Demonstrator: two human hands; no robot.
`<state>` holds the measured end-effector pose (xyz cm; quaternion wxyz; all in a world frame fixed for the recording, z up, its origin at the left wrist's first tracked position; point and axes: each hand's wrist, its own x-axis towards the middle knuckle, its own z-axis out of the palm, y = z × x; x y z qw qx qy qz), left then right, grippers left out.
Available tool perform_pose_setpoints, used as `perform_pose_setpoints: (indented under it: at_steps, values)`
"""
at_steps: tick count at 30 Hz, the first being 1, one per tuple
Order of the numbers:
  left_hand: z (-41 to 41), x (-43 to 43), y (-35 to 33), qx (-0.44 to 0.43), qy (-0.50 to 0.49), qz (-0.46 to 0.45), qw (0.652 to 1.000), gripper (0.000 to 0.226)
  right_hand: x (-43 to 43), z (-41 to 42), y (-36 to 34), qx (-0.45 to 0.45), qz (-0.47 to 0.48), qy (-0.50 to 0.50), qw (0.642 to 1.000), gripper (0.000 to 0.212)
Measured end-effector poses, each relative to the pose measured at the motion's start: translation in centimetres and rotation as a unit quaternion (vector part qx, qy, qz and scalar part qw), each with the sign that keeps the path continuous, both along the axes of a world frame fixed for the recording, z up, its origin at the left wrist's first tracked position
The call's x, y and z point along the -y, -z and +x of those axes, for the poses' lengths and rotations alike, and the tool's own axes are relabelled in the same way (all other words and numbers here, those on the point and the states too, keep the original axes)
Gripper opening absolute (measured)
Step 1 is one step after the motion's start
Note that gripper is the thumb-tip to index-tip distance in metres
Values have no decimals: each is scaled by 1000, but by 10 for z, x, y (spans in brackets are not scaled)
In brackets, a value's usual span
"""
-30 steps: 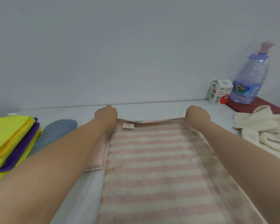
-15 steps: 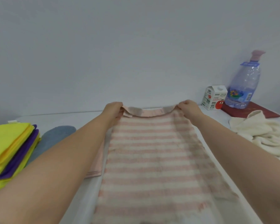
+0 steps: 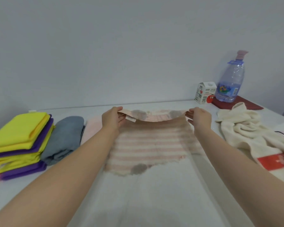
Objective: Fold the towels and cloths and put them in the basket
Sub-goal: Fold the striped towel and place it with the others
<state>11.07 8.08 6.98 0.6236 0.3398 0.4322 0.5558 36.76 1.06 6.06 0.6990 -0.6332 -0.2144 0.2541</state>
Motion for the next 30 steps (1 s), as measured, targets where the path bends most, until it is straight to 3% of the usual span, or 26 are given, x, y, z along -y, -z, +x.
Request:
perform_pose_setpoints:
  at_steps: [7,10,15,20,24,26,27,30]
  values:
    - [-32,81,15,-27,-41,15,999,22,86,-29,16,-23,29,65,997,25]
    - [-48,107,31,-101,-57,20,993,16,113,-38,33,15,-4,71,997,27]
    - [-67,132,69,-356,-43,117,926,19,134,-37,63,139,-112,32,983,27]
    - [-72,124,73,-423,-49,141,894,13,134,-37,63,233,-143,34,961,16]
    - [-75,125,73,-456,-54,156,875,18,134,-36,65,275,-148,35,950,19]
    - [-76,125,72,-520,-42,163,838,23,135,-37,63,317,-179,38,931,18]
    - [-77,126,73,-573,-29,166,802,24,136,-38,62,350,-216,40,911,18]
    - [-75,128,75,-695,-42,250,673,17,137,-43,61,525,-342,55,778,22]
